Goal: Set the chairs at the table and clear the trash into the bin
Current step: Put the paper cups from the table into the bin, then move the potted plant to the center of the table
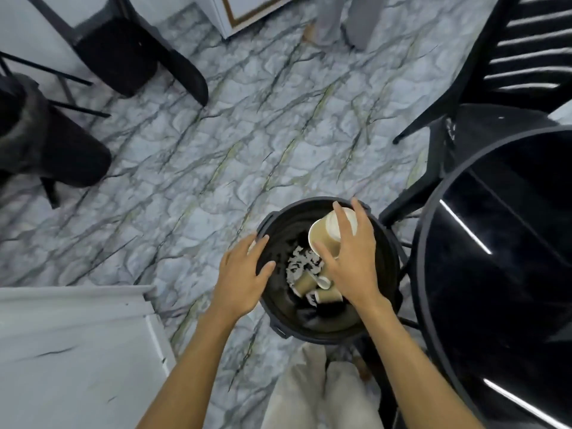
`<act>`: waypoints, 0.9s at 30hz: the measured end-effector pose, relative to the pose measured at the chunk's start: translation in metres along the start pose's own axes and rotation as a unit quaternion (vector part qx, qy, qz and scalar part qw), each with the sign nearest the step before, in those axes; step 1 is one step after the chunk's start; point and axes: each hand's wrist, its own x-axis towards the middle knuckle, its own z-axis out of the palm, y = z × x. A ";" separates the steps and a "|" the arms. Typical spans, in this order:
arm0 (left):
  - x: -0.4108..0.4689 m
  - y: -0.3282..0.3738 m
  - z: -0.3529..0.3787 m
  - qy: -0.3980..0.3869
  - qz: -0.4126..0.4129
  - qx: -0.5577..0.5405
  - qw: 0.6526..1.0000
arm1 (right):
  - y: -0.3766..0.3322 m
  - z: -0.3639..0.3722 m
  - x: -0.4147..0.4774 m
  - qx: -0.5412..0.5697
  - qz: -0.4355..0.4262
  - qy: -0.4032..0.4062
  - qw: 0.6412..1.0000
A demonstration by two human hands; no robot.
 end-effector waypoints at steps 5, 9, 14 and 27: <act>-0.022 -0.048 0.025 -0.019 -0.052 -0.014 0.998 | 0.043 0.087 -0.030 -0.148 0.063 -0.217 0.963; -0.028 -0.062 0.030 -0.037 -0.072 -0.023 0.996 | 0.042 0.095 -0.041 -0.127 0.096 -0.234 0.959; -0.014 -0.050 0.016 -0.029 -0.056 -0.028 0.998 | 0.026 0.072 -0.023 -0.097 0.097 -0.208 0.968; 0.045 0.112 -0.035 -0.010 0.151 0.027 0.988 | -0.012 -0.084 -0.009 -0.050 0.081 0.031 0.995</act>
